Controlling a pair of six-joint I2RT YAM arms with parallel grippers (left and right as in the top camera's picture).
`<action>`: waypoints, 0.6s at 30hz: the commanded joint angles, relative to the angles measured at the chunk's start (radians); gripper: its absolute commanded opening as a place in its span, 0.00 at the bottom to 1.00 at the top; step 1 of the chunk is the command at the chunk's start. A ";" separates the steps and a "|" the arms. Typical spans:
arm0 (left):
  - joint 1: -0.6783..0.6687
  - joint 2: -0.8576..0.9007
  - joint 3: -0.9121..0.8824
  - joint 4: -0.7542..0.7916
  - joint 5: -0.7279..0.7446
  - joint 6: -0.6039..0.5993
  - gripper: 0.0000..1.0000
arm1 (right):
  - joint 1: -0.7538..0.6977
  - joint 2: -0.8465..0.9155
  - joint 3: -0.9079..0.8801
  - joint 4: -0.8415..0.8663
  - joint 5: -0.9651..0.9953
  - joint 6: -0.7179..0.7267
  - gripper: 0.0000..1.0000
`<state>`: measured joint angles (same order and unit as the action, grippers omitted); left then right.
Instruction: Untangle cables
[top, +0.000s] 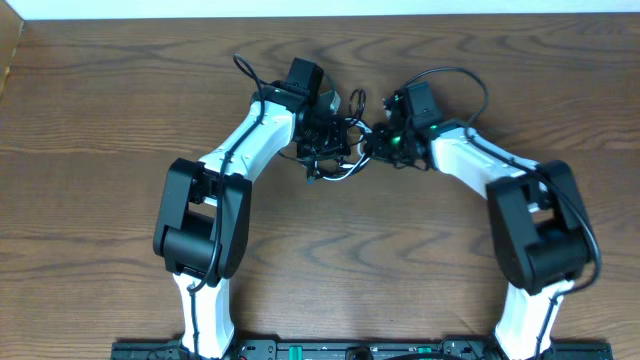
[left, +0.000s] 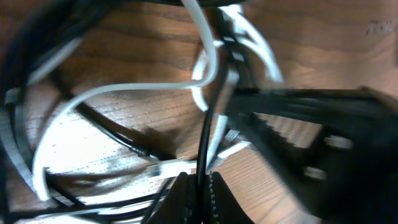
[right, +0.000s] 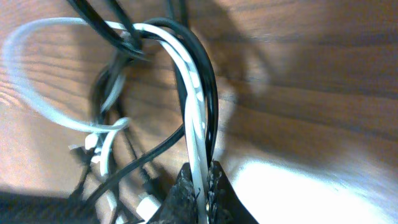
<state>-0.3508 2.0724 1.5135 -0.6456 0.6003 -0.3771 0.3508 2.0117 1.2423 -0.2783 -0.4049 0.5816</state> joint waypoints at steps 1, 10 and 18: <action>0.028 -0.011 -0.002 -0.005 0.025 0.137 0.07 | -0.055 -0.164 0.006 -0.048 -0.010 -0.053 0.01; 0.005 -0.174 0.009 -0.005 0.226 0.354 0.39 | -0.088 -0.317 0.006 -0.180 -0.058 -0.060 0.01; -0.074 -0.194 0.008 0.008 0.219 0.396 0.53 | -0.098 -0.314 0.007 -0.177 -0.202 -0.060 0.01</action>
<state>-0.4011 1.8519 1.5169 -0.6342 0.8066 -0.0235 0.2626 1.6962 1.2423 -0.4618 -0.5114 0.5369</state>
